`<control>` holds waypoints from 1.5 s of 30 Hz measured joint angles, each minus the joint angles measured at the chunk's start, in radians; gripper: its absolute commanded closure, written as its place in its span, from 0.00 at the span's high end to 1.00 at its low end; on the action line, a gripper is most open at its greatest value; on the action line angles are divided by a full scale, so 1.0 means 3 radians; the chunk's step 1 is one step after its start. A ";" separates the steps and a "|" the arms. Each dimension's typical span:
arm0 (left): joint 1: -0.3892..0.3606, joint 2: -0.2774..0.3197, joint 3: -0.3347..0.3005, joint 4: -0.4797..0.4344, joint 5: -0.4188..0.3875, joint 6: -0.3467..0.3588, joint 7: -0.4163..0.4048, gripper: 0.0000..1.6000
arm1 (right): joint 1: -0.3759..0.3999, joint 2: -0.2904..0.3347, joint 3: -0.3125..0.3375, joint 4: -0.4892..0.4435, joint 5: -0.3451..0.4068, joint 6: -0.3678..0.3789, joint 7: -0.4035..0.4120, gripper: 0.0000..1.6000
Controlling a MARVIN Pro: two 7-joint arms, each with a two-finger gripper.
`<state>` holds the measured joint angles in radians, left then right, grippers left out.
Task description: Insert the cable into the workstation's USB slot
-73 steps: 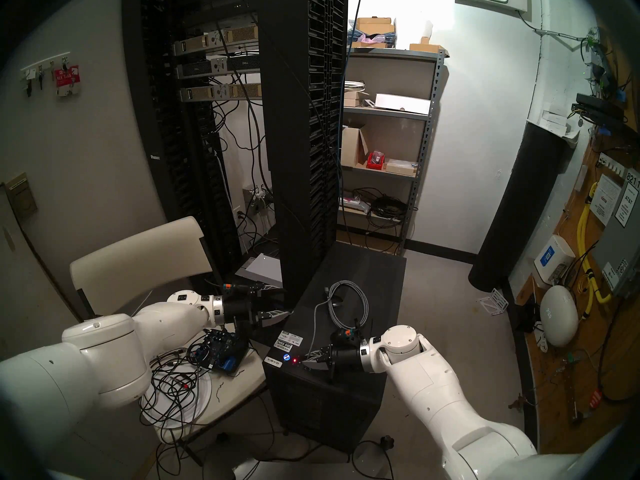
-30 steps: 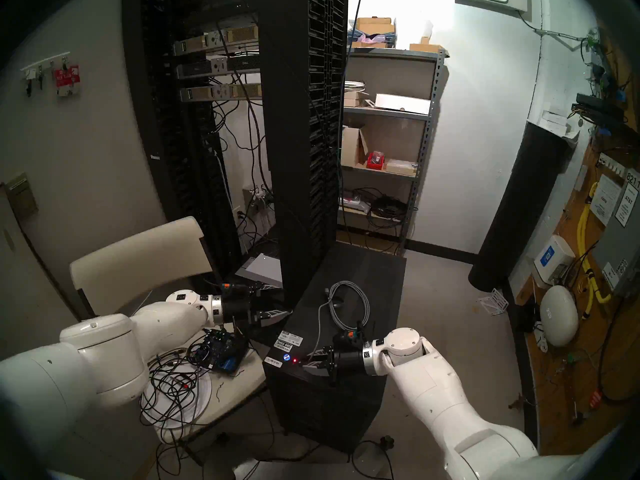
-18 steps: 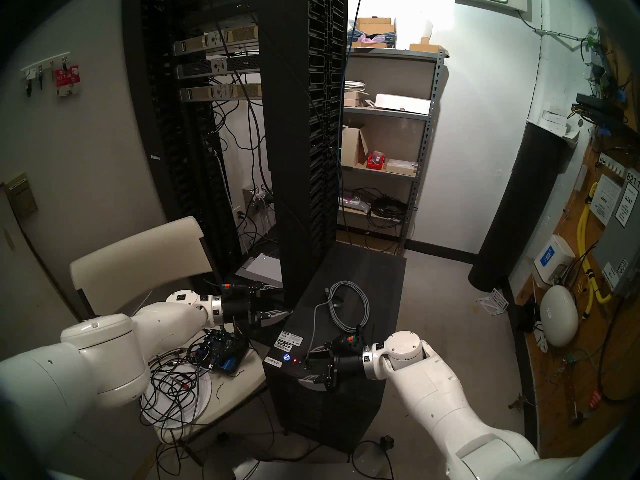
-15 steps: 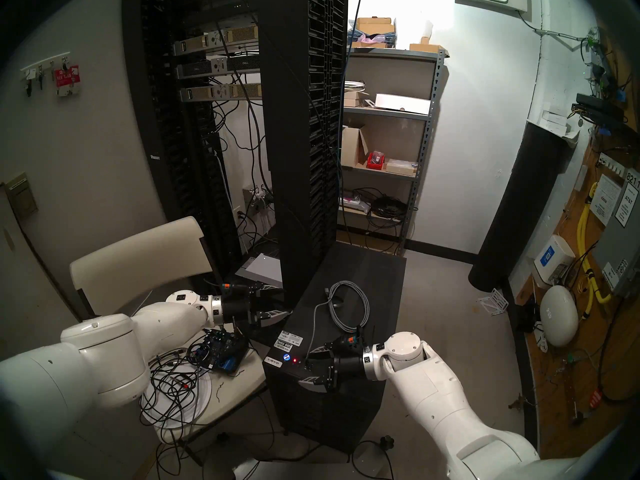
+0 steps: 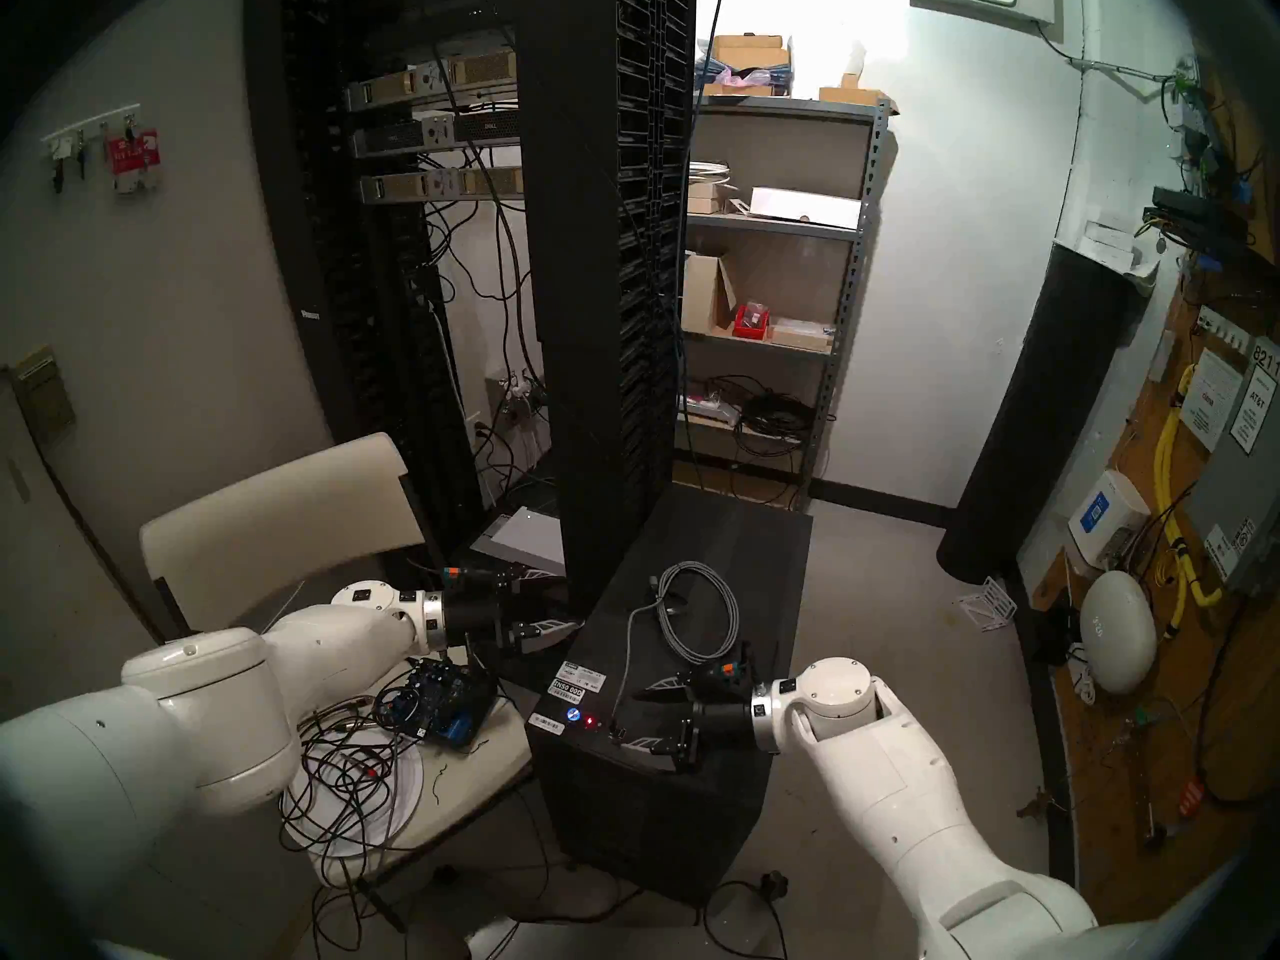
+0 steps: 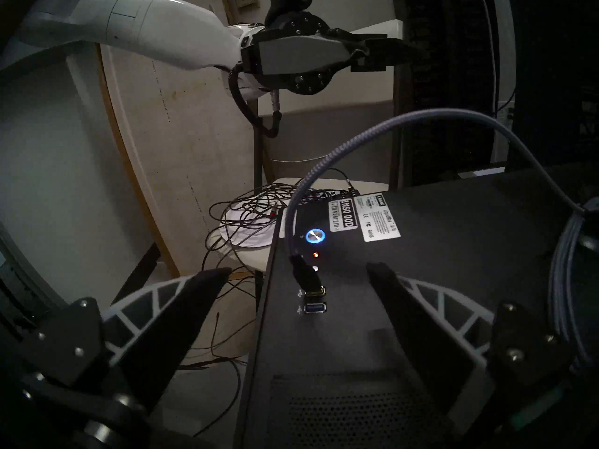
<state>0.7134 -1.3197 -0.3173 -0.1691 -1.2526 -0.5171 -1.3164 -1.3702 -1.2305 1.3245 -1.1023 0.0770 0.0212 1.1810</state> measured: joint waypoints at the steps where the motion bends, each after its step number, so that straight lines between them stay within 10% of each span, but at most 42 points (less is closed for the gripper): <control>1: 0.0000 -0.0001 -0.0002 0.0006 0.0000 0.0005 -0.0003 1.00 | -0.0012 0.0011 0.0012 -0.0020 0.0000 0.0011 -0.0005 1.00; 30: 0.0198 0.0345 -0.0046 -0.0623 -0.0076 0.0550 -0.0206 1.00 | -0.0281 0.0133 0.0275 -0.0384 0.0007 0.0011 -0.0215 1.00; 45: 0.0438 0.0672 -0.0059 -0.1384 -0.0094 0.0683 0.0290 1.00 | -0.0350 0.0148 0.0342 -0.0474 0.0010 0.0003 -0.0260 1.00</control>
<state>0.8449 -1.1181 -0.3348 -0.5844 -1.2809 -0.3121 -1.2296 -1.4751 -1.1859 1.4272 -1.2445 0.0801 0.0221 1.1029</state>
